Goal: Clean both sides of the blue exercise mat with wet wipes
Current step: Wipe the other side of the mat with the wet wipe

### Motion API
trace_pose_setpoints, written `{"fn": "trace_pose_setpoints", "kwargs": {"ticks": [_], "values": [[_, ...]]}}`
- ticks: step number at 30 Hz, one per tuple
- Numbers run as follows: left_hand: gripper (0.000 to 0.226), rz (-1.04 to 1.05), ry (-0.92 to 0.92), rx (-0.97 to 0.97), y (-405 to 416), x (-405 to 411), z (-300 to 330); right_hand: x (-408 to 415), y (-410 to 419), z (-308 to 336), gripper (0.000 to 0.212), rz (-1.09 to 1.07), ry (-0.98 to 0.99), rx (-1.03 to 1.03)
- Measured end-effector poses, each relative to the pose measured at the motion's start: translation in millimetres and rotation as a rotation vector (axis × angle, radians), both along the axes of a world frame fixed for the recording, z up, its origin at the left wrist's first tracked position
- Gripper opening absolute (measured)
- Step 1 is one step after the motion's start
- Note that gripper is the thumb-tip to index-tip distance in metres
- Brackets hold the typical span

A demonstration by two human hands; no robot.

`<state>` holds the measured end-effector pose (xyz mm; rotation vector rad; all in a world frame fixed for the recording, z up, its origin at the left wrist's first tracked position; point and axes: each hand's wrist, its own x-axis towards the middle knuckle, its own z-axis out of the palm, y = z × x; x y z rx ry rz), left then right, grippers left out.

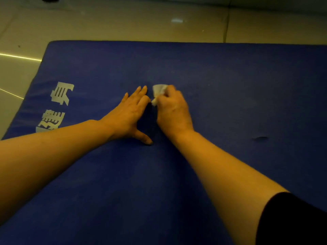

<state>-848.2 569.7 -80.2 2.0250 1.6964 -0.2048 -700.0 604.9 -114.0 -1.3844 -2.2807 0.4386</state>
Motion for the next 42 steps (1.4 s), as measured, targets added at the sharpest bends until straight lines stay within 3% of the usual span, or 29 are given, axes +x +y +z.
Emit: {"fn": "trace_pose_setpoints", "kwargs": {"ticks": [3, 9, 11, 15, 17, 20, 22, 24, 28, 35, 37, 40, 42], "values": [[0.126, 0.016, -0.016, 0.007, 0, -1, -1, 8, 18, -4, 0.016, 0.08, -0.018, -0.001], [0.142, 0.005, 0.012, 0.023, 1, -3, -2, 44, 69, -3, 0.018, -0.577, 0.219, -0.082], [0.143, 0.009, 0.007, 0.038, 0, -3, -4, 23, 55, -3, 0.016, -0.446, 0.273, -0.034], [0.143, -0.003, -0.039, 0.082, -1, -7, -7, -11, 30, -7, 0.018, 0.106, 0.034, 0.017], [0.133, 0.02, -0.084, 0.083, -3, -7, -7, 0, 48, -1, 0.02, 0.082, 0.075, -0.034], [0.101, 0.086, -0.098, 0.182, -1, -5, -6, 34, 91, 7, 0.021, -0.34, 0.303, -0.188], [0.083, 0.06, -0.059, 0.304, 7, -6, -8, 39, 100, 6, 0.023, -0.538, 0.303, -0.19], [0.067, 0.018, -0.032, 0.414, 20, -9, -12, 22, 91, 1, 0.026, -0.446, 0.286, -0.148], [0.054, 0.033, -0.046, 0.501, 48, -5, -21, -10, 67, -5, 0.024, 0.069, 0.01, -0.063], [0.063, 0.087, -0.051, 0.492, 74, 15, -38, 29, 113, -7, 0.019, -0.424, 0.191, 0.015], [0.065, 0.1, -0.058, 0.488, 76, 19, -43, 12, 101, -6, 0.019, -0.319, 0.21, -0.01], [0.062, 0.153, -0.089, 0.484, 76, 24, -46, -6, 87, -7, 0.026, -0.003, 0.052, 0.061], [0.062, 0.168, -0.073, 0.498, 74, 24, -47, 4, 106, -6, 0.025, 0.033, -0.026, 0.064]]}}
